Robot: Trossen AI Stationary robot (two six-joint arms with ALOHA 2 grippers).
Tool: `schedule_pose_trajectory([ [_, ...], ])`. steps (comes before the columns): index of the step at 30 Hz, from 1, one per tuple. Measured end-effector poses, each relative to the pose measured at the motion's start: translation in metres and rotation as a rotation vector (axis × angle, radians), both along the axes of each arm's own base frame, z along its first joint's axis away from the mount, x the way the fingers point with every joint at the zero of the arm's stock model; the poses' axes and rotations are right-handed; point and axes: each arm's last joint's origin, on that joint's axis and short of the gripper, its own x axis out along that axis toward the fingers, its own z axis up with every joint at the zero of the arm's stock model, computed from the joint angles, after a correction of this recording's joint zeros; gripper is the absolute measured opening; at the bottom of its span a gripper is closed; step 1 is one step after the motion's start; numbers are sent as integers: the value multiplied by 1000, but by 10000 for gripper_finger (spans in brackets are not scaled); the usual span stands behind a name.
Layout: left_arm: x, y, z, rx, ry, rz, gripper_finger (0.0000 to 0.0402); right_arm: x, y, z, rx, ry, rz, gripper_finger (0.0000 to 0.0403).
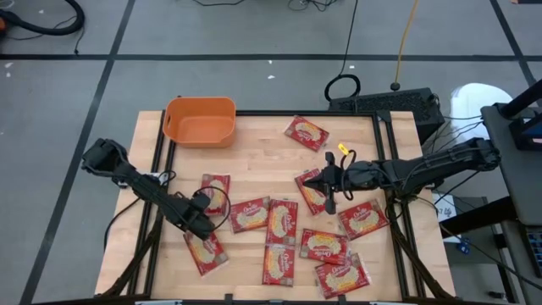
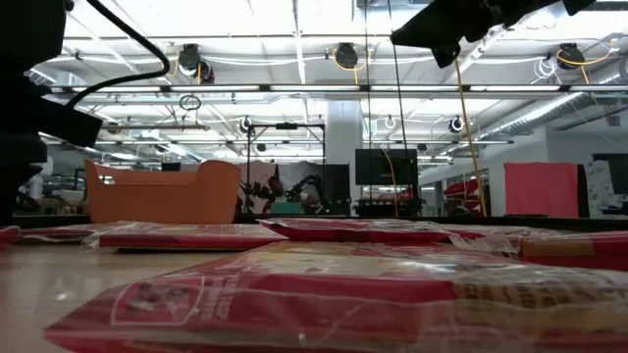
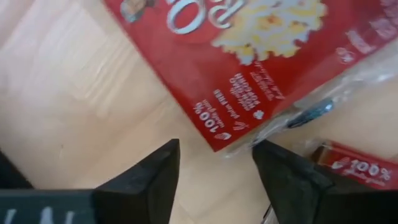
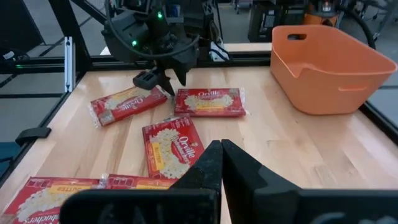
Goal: Sort popcorn bags into baskets
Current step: Put the red popcorn bag into the orange container, then put the red popcorn bag into the orange bin
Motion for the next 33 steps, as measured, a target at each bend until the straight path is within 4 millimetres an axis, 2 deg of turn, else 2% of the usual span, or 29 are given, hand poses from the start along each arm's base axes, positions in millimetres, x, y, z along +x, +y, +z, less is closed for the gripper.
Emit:
schedule_pose_trajectory([
  [5, 3, 4, -2, -24, -7, -7, 140, 1, 0, 2, -3, -18, 2, 0],
  [10, 6, 4, -3, -6, -25, -103, 38, 1, 0, 2, 3, -19, 0, 0],
  [12, 6, 5, -3, 31, -32, -115, 12, 1, 0, 2, 7, -20, -2, 0],
  [16, 5, 9, -3, 135, -6, -218, 7, 7, 1, 3, 47, -75, -31, 0],
  [19, 2, 17, 2, 287, 59, -295, 4, 19, -1, -4, 56, -105, -167, 0],
  [23, 4, 21, 17, 435, 84, -328, 3, 39, -1, -27, 56, -69, -220, 0],
  [30, 12, 22, 35, 661, 52, -456, 2, 71, -13, -62, 163, -60, -295, 6],
  [33, 17, 21, 40, 735, 22, -498, 1, 84, -17, -68, 170, -51, -296, 24],
])
